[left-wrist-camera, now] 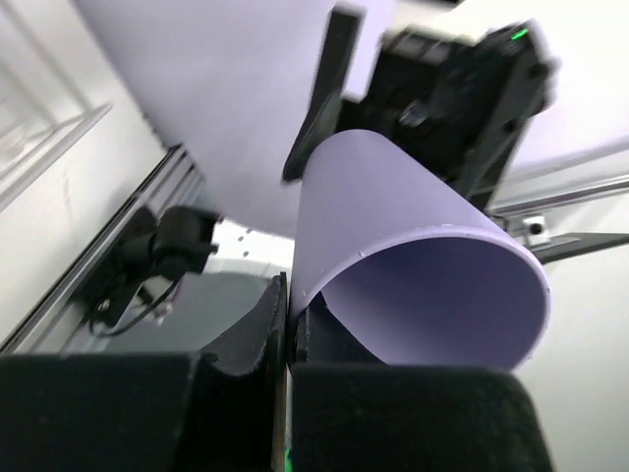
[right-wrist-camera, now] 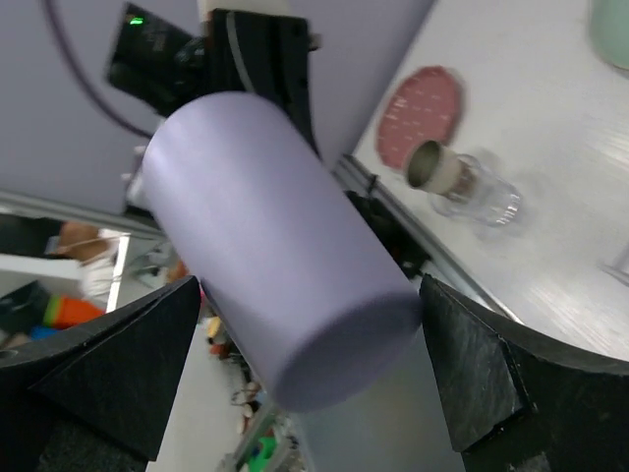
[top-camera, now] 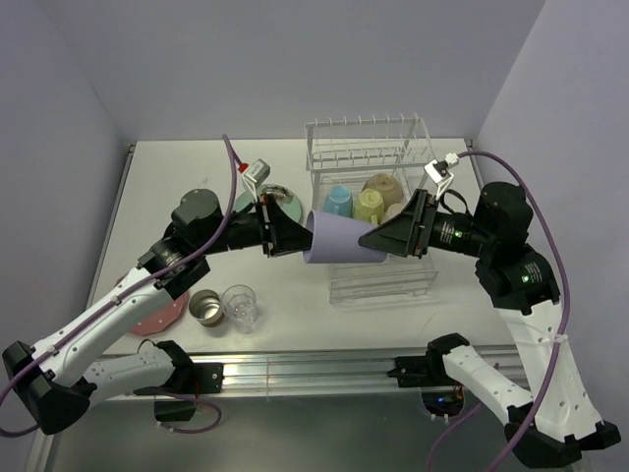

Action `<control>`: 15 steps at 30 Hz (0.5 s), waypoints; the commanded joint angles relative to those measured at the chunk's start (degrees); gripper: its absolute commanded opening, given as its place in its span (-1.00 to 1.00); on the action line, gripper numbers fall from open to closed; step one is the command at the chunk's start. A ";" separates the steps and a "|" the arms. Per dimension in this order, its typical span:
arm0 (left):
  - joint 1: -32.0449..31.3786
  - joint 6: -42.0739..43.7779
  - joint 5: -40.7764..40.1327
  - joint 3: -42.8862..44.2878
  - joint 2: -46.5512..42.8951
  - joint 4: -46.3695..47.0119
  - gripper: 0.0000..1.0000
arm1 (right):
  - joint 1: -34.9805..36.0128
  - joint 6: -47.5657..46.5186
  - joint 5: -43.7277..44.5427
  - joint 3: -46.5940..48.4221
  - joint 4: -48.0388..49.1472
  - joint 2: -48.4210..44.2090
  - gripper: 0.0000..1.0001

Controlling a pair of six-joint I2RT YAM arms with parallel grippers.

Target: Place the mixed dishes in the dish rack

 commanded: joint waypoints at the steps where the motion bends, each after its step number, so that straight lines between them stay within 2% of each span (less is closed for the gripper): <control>1: 3.09 -6.83 4.21 -2.52 -2.48 16.65 -1.00 | -0.38 10.44 -8.48 -5.66 12.79 -2.80 0.99; 5: 4.15 -11.86 4.91 -4.37 -1.61 27.45 -1.00 | -0.38 19.25 -11.74 -11.31 26.84 -6.23 0.99; 9: 4.24 -15.64 5.70 -6.30 -0.29 33.70 -1.00 | -0.38 21.54 -10.78 -11.66 30.64 -6.15 0.99; 15: 4.15 -18.62 5.70 -9.29 -1.51 37.23 -1.00 | -0.38 27.42 -9.64 -13.68 40.04 -5.97 0.99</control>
